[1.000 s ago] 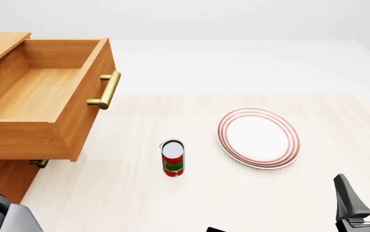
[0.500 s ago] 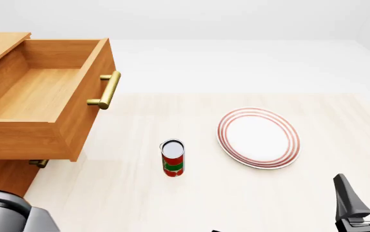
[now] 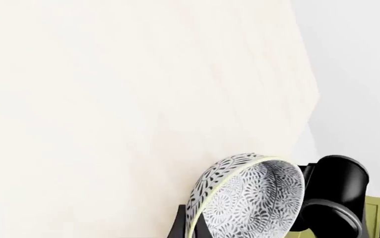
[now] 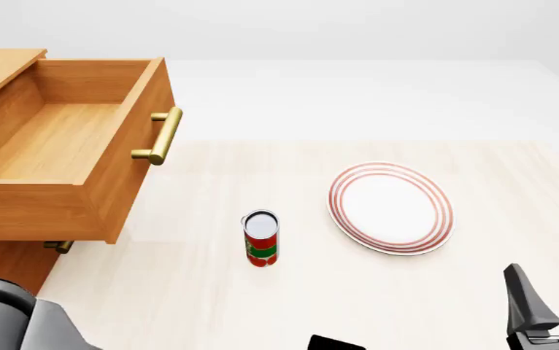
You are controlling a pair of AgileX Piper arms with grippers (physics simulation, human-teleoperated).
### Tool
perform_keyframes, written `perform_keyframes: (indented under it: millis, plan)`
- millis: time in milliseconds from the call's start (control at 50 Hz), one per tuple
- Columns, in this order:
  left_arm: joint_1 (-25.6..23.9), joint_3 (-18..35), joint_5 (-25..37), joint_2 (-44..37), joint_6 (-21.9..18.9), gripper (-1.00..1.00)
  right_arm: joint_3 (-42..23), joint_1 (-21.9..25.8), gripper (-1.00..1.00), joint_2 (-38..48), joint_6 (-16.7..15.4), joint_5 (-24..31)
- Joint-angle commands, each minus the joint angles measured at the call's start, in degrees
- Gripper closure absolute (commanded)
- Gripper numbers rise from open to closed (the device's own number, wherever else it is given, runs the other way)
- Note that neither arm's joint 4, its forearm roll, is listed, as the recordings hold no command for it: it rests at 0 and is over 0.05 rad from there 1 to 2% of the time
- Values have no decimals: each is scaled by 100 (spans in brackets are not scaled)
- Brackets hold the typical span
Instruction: Put the bowl in the top drawer of the cabinet.
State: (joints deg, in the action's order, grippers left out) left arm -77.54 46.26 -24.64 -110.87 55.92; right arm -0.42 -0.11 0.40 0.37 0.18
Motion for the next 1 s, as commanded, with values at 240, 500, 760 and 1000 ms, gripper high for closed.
perform_keyframes:
  millis: [240, 500, 760, 1000]
  plan:
    - [206, -91, 310, 605, -177, 100, 12, 0, -100, 16, 0, -27]
    - [439, -133, 588, 1020, -335, 100, 9, 0, -100, 10, -1, -19]
    - [728, -113, 957, 1469, -482, 100, -37, 0, -100, 27, 0, 10]
    - [912, 96, 1464, 1962, -687, 100, -37, -1, -100, 26, 0, 11]
